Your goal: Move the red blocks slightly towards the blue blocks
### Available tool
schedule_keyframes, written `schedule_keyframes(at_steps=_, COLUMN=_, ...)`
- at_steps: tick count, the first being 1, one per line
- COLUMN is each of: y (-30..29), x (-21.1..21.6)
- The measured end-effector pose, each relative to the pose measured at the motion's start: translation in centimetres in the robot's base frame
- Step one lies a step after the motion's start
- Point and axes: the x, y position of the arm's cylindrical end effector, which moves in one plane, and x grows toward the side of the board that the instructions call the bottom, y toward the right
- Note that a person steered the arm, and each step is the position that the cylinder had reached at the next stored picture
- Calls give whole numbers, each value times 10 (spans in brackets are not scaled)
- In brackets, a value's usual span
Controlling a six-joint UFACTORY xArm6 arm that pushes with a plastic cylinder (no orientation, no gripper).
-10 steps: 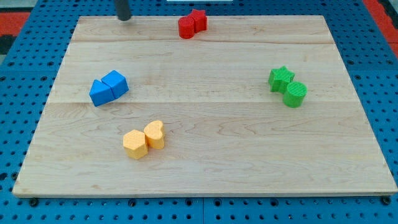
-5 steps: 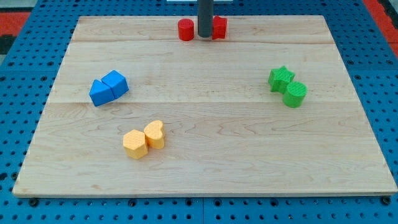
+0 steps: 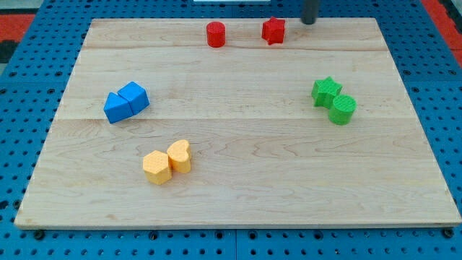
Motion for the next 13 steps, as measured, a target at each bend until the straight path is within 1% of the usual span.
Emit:
schedule_keyframes(at_steps=1, y=8, x=14)
schedule_keyframes(at_steps=2, y=-7, x=19)
schedule_keyframes(at_steps=4, y=-81, x=19)
schedule_keyframes(at_steps=5, y=-123, x=26)
schedule_keyframes(at_steps=6, y=-141, x=29)
schedule_keyframes(at_steps=9, y=-141, x=24)
schedule_keyframes(at_steps=11, y=-203, x=23)
schedule_keyframes(at_steps=12, y=-225, x=30)
schedule_keyframes(at_steps=13, y=-231, x=51)
